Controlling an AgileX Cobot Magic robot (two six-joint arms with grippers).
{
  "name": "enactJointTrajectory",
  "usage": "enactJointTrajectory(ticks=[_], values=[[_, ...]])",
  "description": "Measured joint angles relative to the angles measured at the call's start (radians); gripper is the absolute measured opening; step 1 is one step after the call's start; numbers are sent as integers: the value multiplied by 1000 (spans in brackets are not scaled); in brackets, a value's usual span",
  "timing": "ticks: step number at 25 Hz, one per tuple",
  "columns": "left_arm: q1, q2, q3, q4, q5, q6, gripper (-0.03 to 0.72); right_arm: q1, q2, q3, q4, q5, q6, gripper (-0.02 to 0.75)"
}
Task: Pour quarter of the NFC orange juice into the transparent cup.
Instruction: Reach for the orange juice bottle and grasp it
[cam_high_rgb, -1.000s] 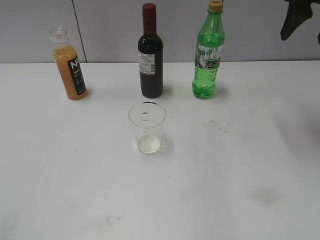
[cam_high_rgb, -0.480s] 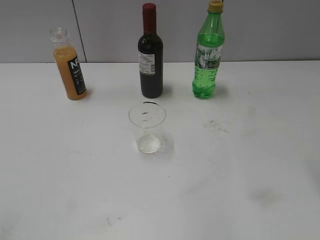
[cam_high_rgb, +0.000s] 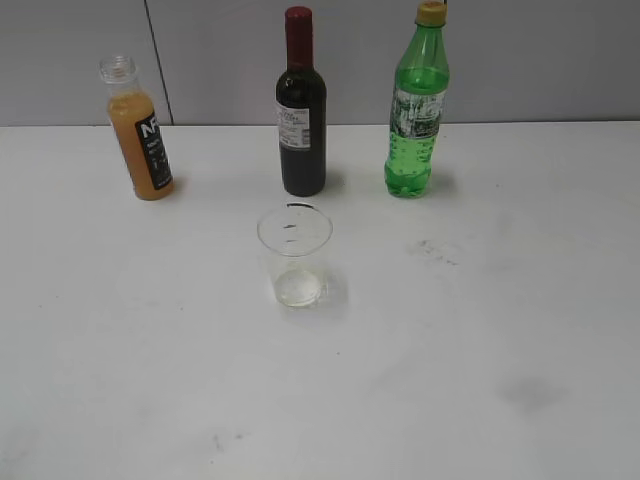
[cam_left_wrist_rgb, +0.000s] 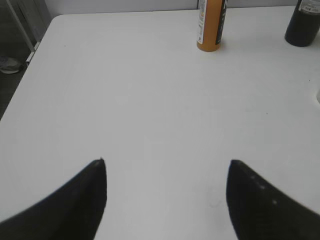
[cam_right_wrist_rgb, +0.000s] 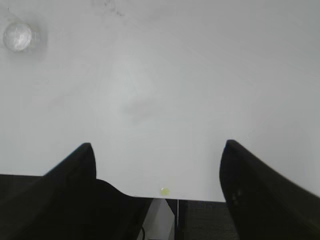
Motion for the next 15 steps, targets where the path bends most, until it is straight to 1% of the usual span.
enactJointTrajectory(ticks=[5, 10, 15], values=[[0, 0, 0, 0, 0, 0, 569, 0, -232, 227, 0, -45, -24, 589], [0, 0, 0, 0, 0, 0, 569, 0, -451, 419, -1, -76, -27, 589], [0, 0, 0, 0, -1, 0, 569, 0, -625, 455, -4, -95, -30, 589]])
